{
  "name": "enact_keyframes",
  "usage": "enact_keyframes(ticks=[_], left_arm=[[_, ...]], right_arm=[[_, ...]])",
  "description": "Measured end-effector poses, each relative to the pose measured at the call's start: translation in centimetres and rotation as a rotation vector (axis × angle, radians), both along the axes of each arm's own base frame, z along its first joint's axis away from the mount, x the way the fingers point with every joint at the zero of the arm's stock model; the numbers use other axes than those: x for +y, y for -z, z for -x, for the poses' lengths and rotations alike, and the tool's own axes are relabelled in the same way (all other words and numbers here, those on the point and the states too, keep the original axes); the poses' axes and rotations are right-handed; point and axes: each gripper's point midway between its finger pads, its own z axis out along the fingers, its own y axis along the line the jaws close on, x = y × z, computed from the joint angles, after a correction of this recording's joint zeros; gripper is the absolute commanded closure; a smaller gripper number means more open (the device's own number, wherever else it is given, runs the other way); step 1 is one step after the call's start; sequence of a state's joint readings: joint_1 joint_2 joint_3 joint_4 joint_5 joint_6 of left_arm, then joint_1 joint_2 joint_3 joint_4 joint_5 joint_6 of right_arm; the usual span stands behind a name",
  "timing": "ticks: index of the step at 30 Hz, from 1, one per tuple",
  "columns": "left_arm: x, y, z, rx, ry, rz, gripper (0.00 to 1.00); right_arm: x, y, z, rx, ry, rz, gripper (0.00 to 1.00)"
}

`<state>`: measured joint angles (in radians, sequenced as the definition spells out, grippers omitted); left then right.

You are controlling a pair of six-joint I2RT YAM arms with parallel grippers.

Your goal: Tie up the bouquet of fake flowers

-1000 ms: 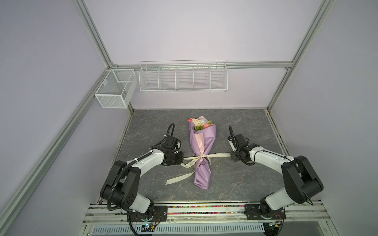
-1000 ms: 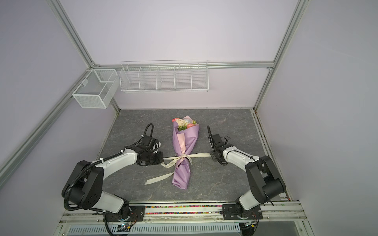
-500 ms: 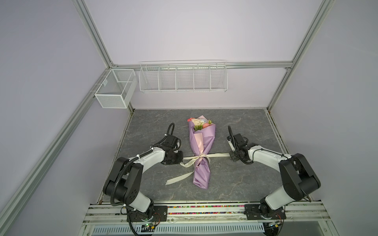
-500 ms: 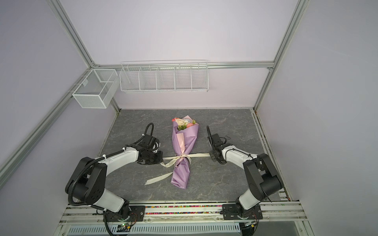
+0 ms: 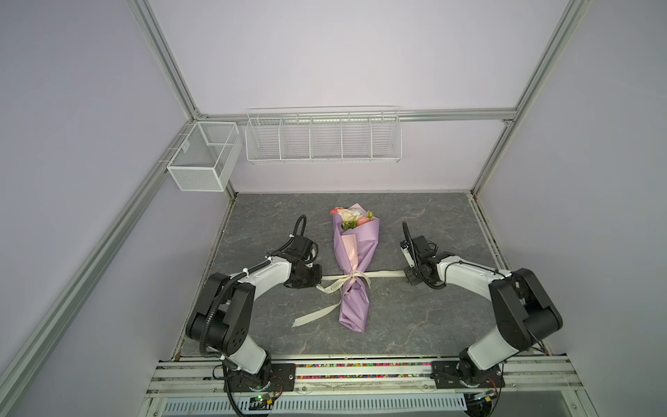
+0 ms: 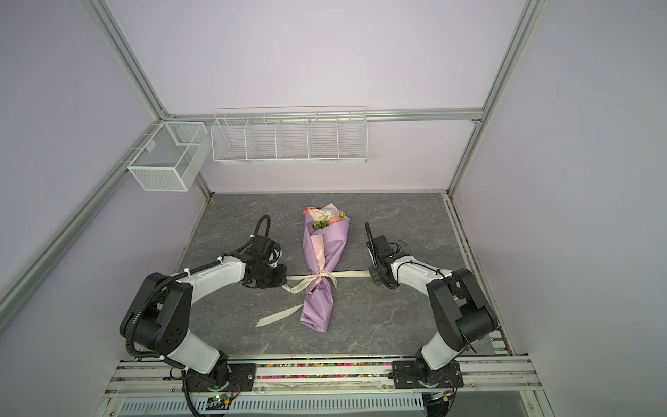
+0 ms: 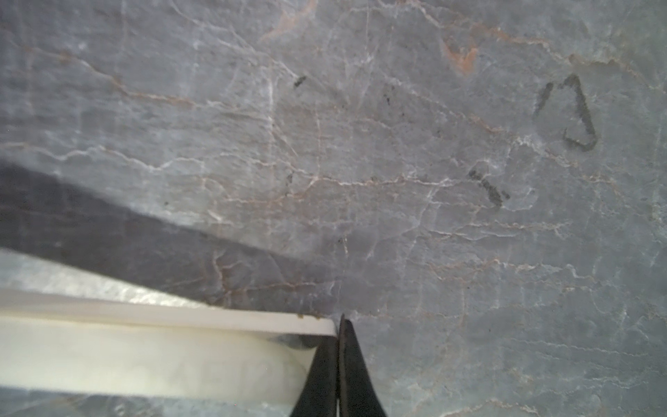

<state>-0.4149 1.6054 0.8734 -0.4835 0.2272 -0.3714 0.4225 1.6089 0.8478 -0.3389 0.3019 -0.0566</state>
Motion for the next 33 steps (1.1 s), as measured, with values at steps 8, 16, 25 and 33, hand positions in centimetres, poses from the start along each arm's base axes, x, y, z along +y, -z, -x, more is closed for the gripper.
enact_keyframes(ticks=[8,16,25,33], left_arm=[[1.9,-1.3,-0.5,-0.036,-0.026,-0.039,0.62],[4.4,-11.3,-0.5,-0.36,-0.142,-0.004,0.5],[6.2,-9.8,2.8,-0.387,-0.204,0.015,0.48],[5.0,-10.2,2.8,-0.386,-0.185,0.089,0.48]], right_arm=[[-1.0,-2.7,-0.6,-0.052,0.07,-0.059,0.6],[-3.7,-17.4,-0.1,-0.526,0.16,-0.178,0.11],[-8.3,-18.4,3.6,-0.671,0.322,-0.199,0.11],[-2.8,-13.7,4.1,-0.383,0.248,-0.465,0.03]])
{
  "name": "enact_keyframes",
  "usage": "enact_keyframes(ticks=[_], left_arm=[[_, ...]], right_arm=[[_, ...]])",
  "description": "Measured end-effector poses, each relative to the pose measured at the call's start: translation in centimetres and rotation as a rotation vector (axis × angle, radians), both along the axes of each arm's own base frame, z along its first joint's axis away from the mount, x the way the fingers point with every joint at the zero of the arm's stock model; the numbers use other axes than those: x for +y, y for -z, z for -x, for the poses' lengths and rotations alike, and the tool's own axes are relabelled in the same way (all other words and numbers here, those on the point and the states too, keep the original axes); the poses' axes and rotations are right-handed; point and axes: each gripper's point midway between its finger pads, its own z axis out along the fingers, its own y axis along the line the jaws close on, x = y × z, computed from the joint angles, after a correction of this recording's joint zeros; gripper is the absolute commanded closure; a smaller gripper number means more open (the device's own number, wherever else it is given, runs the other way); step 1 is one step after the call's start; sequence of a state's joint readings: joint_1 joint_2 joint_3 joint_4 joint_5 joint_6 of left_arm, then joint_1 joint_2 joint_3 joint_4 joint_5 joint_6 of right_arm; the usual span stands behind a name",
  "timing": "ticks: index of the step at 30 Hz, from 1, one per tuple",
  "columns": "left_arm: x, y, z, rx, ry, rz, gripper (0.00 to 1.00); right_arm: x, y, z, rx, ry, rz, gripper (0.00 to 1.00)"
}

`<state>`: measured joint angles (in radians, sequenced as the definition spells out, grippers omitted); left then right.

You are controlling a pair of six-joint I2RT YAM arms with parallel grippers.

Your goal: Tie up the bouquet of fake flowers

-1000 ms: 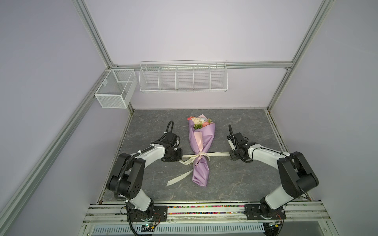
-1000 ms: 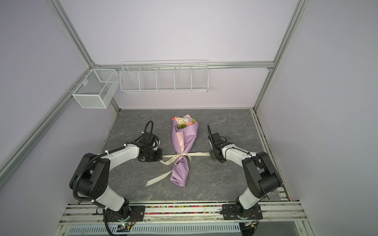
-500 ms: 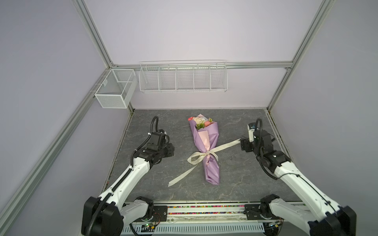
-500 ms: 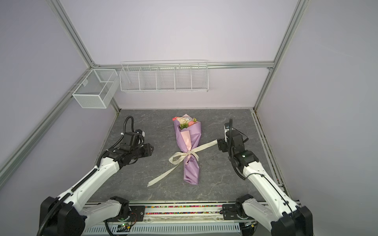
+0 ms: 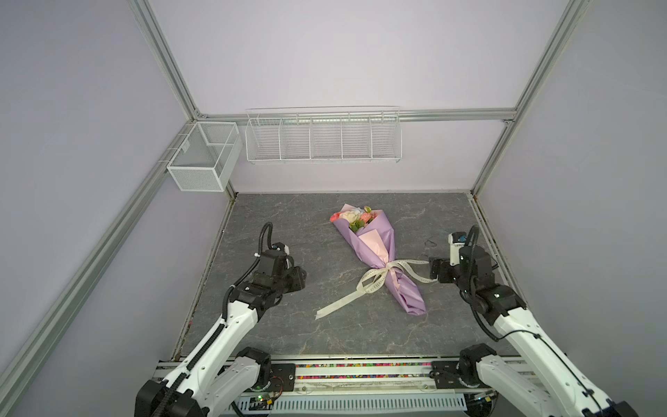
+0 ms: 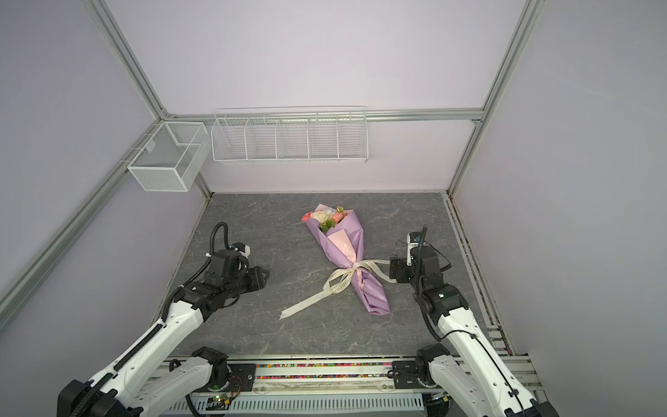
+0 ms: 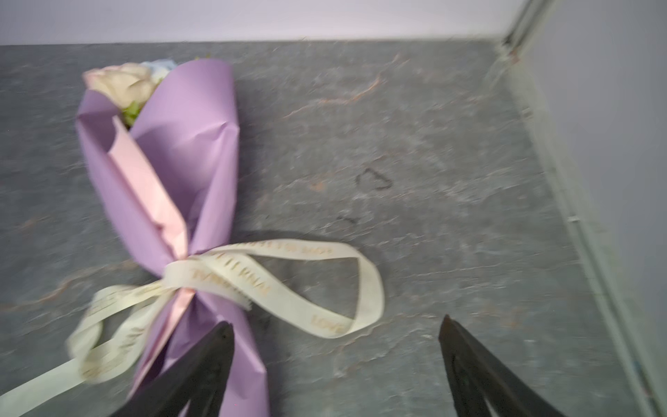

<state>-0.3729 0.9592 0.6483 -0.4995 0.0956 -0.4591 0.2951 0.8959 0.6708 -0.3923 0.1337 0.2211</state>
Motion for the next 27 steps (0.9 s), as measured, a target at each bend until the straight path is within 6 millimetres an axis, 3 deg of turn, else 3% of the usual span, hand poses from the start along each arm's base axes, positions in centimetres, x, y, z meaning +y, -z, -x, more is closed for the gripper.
enact_keyframes(ticks=[3,5,8,13,19,27], left_arm=[[-0.7,0.1,-0.2,0.007,0.019,0.027,0.48],[-1.1,0.4,-0.3,0.019,0.029,0.039,0.49],[-1.4,0.9,-0.3,0.043,0.041,0.047,0.49],[-1.7,1.1,-0.2,0.052,0.051,0.056,0.49],[-1.8,1.1,-0.2,0.054,0.055,0.06,0.49],[-1.8,1.1,-0.2,0.056,0.055,0.059,0.49]], right_arm=[[3.3,3.9,0.6,0.191,-0.102,-0.124,0.01],[5.1,6.6,1.5,0.33,-0.152,-0.197,0.07],[7.1,8.5,2.5,0.457,-0.197,-0.297,0.08],[10.9,9.7,3.8,0.558,-0.3,-0.415,0.1],[16.0,10.7,5.7,0.639,-0.438,-0.392,0.1],[18.1,8.7,4.7,0.576,-0.471,-0.46,0.08]])
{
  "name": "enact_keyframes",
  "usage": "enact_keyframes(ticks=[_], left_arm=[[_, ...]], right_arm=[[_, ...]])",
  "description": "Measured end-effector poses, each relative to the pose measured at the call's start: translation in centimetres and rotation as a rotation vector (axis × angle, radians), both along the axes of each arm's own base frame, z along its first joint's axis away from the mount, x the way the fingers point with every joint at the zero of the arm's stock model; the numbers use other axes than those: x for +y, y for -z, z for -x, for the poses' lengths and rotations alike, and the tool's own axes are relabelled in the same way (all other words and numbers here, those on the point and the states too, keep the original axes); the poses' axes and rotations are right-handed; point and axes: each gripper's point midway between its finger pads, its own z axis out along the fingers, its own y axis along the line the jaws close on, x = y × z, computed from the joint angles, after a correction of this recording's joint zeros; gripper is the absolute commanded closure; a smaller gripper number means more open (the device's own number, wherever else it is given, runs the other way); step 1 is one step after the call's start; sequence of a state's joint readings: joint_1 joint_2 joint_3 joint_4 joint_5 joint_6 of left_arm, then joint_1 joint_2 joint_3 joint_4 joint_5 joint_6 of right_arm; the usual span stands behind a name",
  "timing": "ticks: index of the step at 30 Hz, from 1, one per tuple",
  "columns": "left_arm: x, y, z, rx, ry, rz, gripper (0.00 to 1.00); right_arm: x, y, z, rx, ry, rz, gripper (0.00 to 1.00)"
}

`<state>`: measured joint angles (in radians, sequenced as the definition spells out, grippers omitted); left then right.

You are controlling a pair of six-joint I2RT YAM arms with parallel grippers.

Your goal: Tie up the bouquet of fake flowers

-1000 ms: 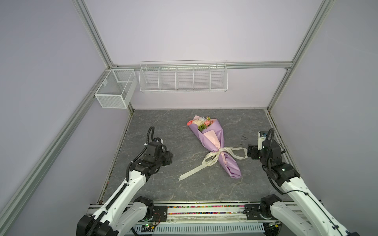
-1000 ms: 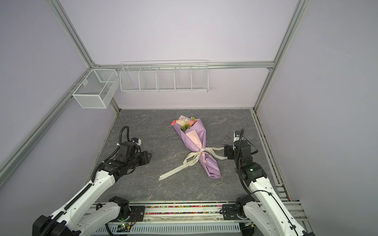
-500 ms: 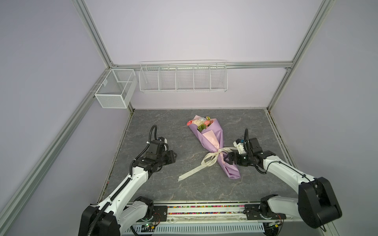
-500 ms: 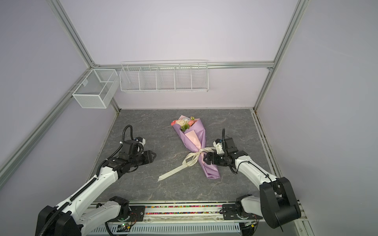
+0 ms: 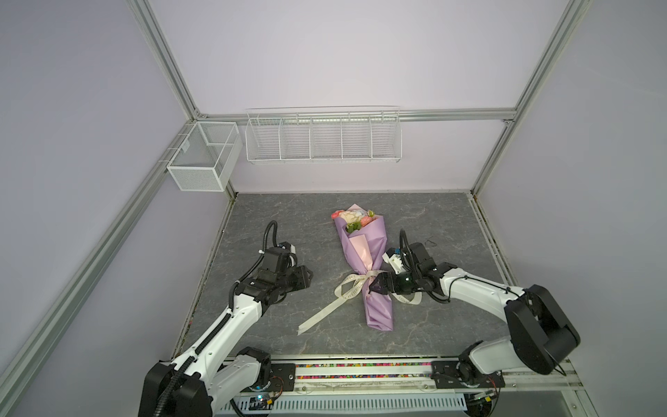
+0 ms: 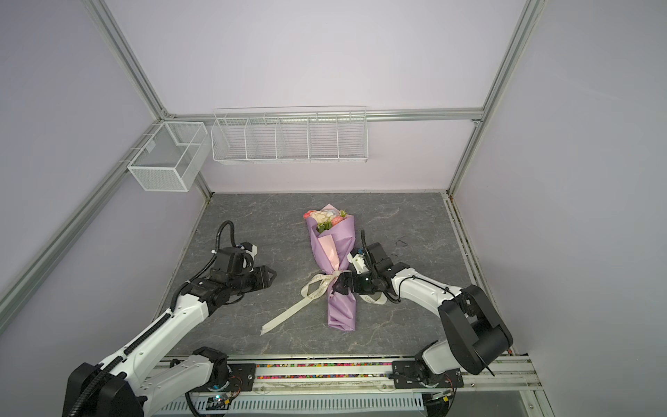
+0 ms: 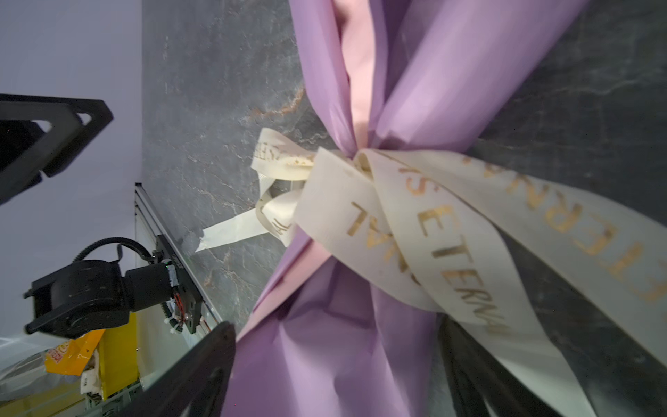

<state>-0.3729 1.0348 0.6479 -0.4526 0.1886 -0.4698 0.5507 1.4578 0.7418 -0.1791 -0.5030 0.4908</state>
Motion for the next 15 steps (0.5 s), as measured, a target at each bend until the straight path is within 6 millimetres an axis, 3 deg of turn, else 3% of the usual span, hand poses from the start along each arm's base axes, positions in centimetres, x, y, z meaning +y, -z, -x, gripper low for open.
enact_keyframes(ticks=[4,11,13,15], left_arm=[[-0.2,0.1,-0.1,0.003,0.006,0.006,0.49],[-0.4,1.0,0.0,0.038,0.015,0.002,0.49],[-0.4,1.0,0.0,0.038,0.015,0.002,0.49],[-0.4,1.0,0.0,0.035,0.017,0.0,0.5]], right_arm=[[1.0,-0.2,0.1,0.009,-0.005,-0.026,0.07],[3.2,1.5,0.9,0.061,-0.02,-0.031,0.07],[3.4,1.3,0.9,0.055,-0.02,-0.028,0.02],[3.2,0.4,0.6,0.03,-0.011,-0.016,0.07]])
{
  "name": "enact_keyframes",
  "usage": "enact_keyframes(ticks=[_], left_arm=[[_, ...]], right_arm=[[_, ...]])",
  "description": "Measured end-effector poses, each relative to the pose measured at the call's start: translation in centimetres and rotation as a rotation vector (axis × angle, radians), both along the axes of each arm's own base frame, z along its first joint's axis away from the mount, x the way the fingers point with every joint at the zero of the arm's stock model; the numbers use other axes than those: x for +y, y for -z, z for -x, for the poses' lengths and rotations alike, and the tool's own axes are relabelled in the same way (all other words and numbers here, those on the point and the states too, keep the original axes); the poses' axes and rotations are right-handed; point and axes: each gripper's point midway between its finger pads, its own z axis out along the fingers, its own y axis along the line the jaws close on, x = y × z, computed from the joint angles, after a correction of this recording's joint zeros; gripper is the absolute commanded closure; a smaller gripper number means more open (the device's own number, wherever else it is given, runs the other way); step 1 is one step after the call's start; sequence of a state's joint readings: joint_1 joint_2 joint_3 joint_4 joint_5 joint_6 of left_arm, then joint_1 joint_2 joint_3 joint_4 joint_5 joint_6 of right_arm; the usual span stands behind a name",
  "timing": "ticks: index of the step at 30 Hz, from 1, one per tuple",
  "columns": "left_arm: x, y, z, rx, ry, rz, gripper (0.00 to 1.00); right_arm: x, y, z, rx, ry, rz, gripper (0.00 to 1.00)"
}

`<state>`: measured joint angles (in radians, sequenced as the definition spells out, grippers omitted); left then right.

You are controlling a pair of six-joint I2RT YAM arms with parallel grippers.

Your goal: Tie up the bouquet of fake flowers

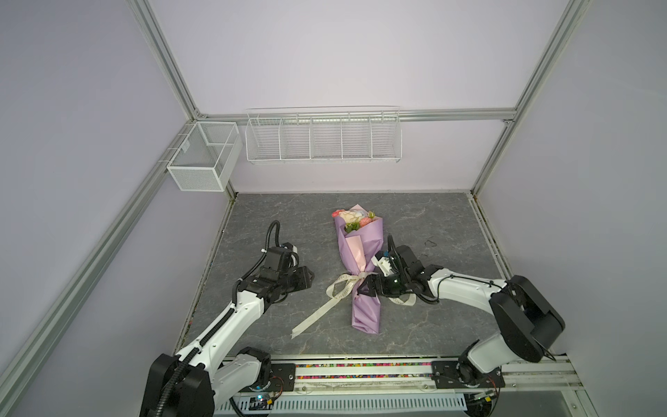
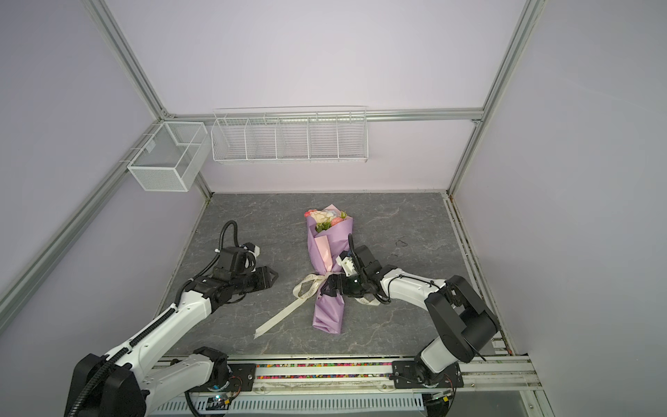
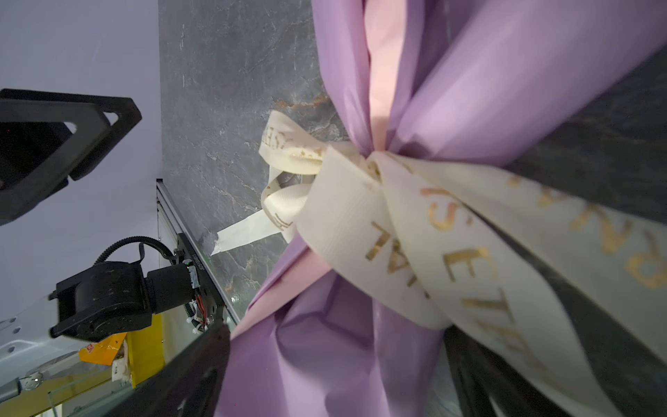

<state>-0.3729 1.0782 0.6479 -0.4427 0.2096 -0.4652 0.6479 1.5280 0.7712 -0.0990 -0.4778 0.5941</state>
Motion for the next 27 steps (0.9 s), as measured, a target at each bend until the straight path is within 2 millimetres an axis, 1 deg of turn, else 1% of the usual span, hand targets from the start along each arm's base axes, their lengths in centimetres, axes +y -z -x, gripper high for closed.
enact_keyframes(ticks=[1,3,6,7,8,9,10,11,12,13,14,15,16,17,18,19,20,22,23,25,27], left_arm=[[0.1,-0.1,0.0,-0.006,0.0,-0.003,0.49],[0.4,-0.4,-0.2,-0.027,-0.007,-0.016,0.48],[1.2,-1.8,-0.7,-0.098,-0.031,-0.045,0.47],[1.5,-2.4,-0.9,-0.131,-0.042,-0.058,0.46],[1.9,-3.1,-1.3,-0.167,-0.055,-0.07,0.4],[2.3,-3.6,-1.6,-0.199,-0.071,-0.084,0.3],[2.7,-4.3,-2.0,-0.234,-0.09,-0.1,0.24],[3.3,-4.8,-2.4,-0.269,-0.114,-0.122,0.2],[3.8,-5.2,-2.8,-0.295,-0.138,-0.14,0.14],[4.5,-5.6,-3.2,-0.327,-0.163,-0.169,0.08],[5.2,-6.0,-3.7,-0.355,-0.192,-0.202,0.02],[6.1,-6.2,-4.1,-0.377,-0.227,-0.229,0.01],[7.2,-6.4,-4.6,-0.395,-0.267,-0.263,0.01],[8.4,-6.4,-5.1,-0.408,-0.312,-0.296,0.01],[9.4,-6.4,-5.5,-0.416,-0.347,-0.321,0.01],[10.7,-6.1,-6.0,-0.421,-0.394,-0.35,0.01],[12.0,-5.6,-6.5,-0.421,-0.436,-0.384,0.01],[14.2,-4.3,-7.1,-0.421,-0.495,-0.453,0.01],[15.0,-3.3,-7.3,-0.416,-0.505,-0.49,0.01],[15.5,-1.5,-7.7,-0.418,-0.489,-0.544,0.01],[15.5,0.4,-7.9,-0.406,-0.451,-0.589,0.01]], right_arm=[[-0.2,-0.9,-0.2,-0.028,0.006,0.009,0.11],[-0.8,-3.1,-0.7,-0.1,0.02,0.022,0.11],[-2.8,-8.4,-2.2,-0.297,0.077,0.071,0.11],[-3.8,-10.4,-2.9,-0.378,0.115,0.096,0.11],[-5.4,-12.3,-3.8,-0.469,0.176,0.137,0.11],[-6.8,-13.7,-4.5,-0.536,0.235,0.176,0.11],[-8.8,-15.1,-5.3,-0.614,0.314,0.231,0.11],[-11.3,-16.3,-6.1,-0.689,0.407,0.303,0.11],[-13.6,-17.1,-6.9,-0.757,0.498,0.368,0.11],[-16.1,-17.4,-7.6,-0.809,0.579,0.443,0.11],[-18.9,-17.1,-8.3,-0.849,0.659,0.535,0.11],[-21.3,-16.3,-8.9,-0.862,0.722,0.619,0.11],[-23.8,-15.0,-9.4,-0.85,0.775,0.702,0.11],[-26.6,-13.2,-9.8,-0.811,0.822,0.797,0.11],[-28.7,-11.7,-10.0,-0.772,0.85,0.864,0.11],[-31.0,-9.6,-10.1,-0.716,0.875,0.935,0.11],[-32.7,-8.1,-10.2,-0.672,0.887,0.976,0.11],[-34.7,-5.4,-10.2,-0.616,0.891,1.002,0.11],[-35.1,-4.2,-10.3,-0.599,0.882,0.991,0.11],[-35.1,-2.7,-10.9,-0.6,0.859,0.952,0.11],[-34.1,-1.9,-11.9,-0.636,0.819,0.89,0.11]])
